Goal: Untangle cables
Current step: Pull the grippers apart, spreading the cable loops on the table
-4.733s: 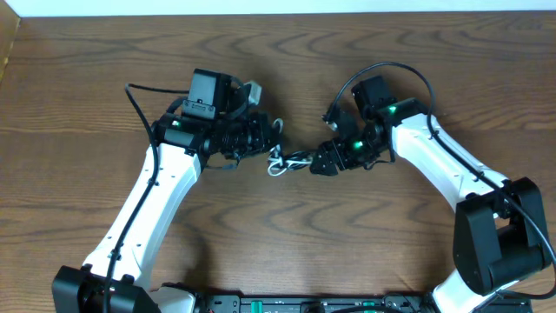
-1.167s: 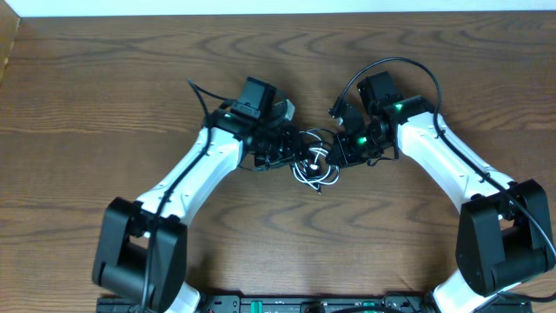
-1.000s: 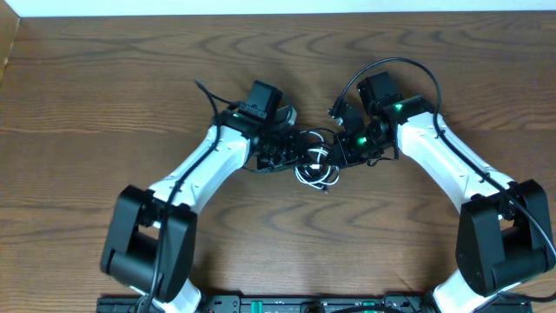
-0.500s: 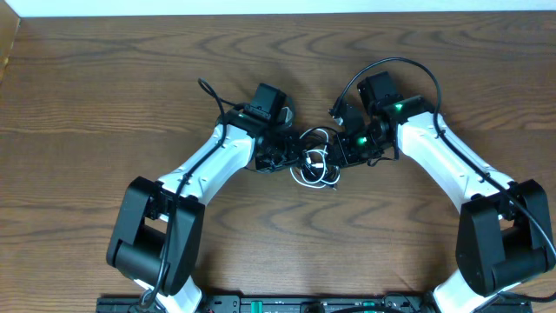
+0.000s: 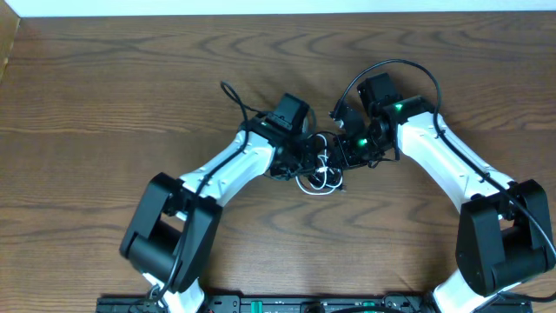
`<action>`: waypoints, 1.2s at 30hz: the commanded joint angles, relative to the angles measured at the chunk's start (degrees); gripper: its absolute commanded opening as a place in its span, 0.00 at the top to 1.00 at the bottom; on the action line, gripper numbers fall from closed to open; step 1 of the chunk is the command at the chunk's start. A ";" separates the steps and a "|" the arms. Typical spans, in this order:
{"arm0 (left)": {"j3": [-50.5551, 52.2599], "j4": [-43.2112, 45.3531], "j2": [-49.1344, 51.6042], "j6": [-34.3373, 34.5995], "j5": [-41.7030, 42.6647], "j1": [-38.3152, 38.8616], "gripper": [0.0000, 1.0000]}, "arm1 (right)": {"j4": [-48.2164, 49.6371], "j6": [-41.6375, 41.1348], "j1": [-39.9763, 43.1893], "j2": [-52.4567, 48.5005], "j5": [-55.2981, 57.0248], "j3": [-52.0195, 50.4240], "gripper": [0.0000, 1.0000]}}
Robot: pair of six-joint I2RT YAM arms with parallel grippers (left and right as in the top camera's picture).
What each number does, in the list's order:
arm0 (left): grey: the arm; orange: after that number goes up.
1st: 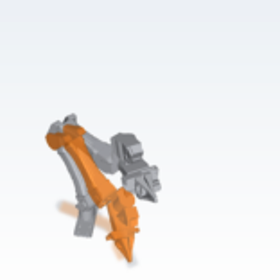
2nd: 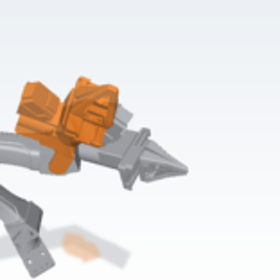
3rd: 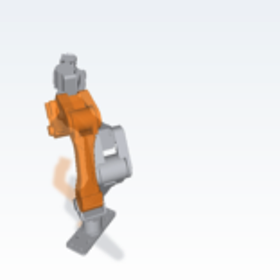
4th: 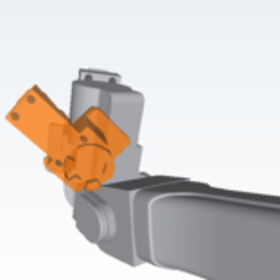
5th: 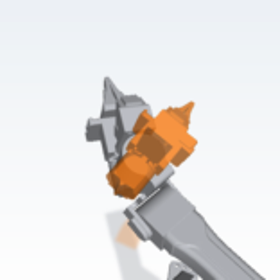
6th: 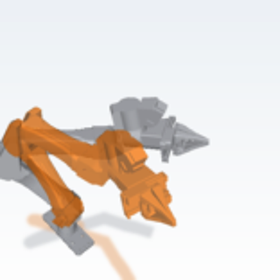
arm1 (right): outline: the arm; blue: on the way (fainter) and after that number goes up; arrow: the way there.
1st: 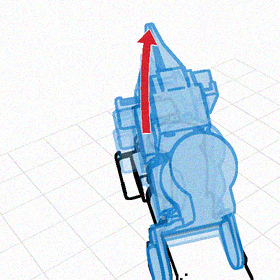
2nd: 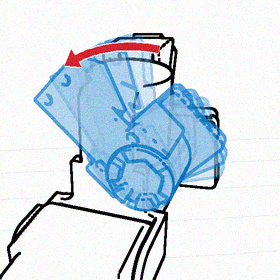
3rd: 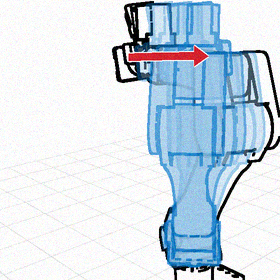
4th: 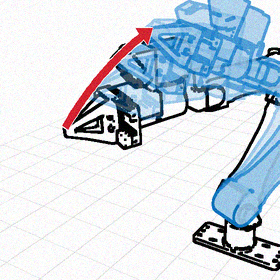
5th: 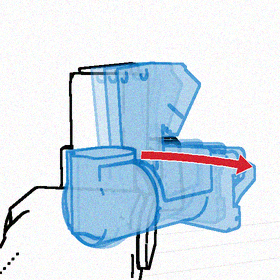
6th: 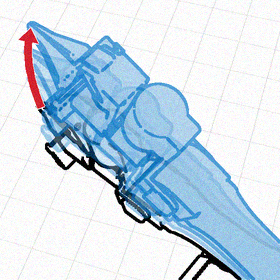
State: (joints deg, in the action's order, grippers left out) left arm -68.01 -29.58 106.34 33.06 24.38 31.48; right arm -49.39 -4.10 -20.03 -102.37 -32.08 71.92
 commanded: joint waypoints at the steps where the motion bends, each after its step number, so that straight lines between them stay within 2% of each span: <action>1: -0.48 -0.24 1.90 0.46 -1.62 0.31 0.68 | 0.02 -0.37 -0.33 -0.26 -0.87 -0.09 0.99; 2: -0.48 -0.17 1.90 0.46 -1.90 0.31 0.69 | 0.02 -0.37 -0.33 -0.26 -0.87 -0.09 0.99; 5: -0.50 0.26 1.84 0.44 -2.01 0.13 0.81 | -0.09 -0.35 -0.33 -0.26 -0.85 -0.09 0.99; 6: -0.50 0.31 1.84 0.44 -1.99 -0.04 0.92 | -0.17 -0.35 -0.33 -0.26 -0.85 -0.09 0.99; 16: -0.52 -3.08 -2.03 -1.75 -1.95 -3.19 0.92 | -0.85 -0.35 -0.31 -0.26 2.36 -0.09 0.99; 19: -0.52 -4.70 -5.57 -4.31 -1.95 -4.66 0.92 | -2.29 -2.25 -0.22 -0.26 9.25 -0.09 0.99; 23: -0.52 -9.49 -13.14 -8.52 -1.99 -8.02 0.92 | -5.18 -9.66 0.57 -0.26 21.79 -0.09 0.99; 28: -0.52 -14.05 -20.09 -9.94 -1.95 -14.45 0.92 | -8.15 -13.73 1.90 -0.26 31.65 -0.09 0.99; 30: -0.52 -14.58 -23.52 -9.92 -1.92 -19.28 0.92 | -9.49 -14.40 2.78 -0.26 34.49 -0.09 0.99; 33: -0.52 -14.32 -26.80 -9.90 -1.92 -24.35 0.92 | -10.05 -14.47 3.48 -0.26 34.16 -0.09 0.98; 36: -0.52 -14.32 -28.96 -9.62 -1.95 -27.96 0.92 | -9.79 -9.66 3.34 -0.26 29.51 -0.09 0.97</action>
State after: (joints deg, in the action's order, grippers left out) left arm -68.01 -43.66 79.77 24.16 23.24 6.26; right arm -59.22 -16.29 -16.86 -102.37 -1.69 71.90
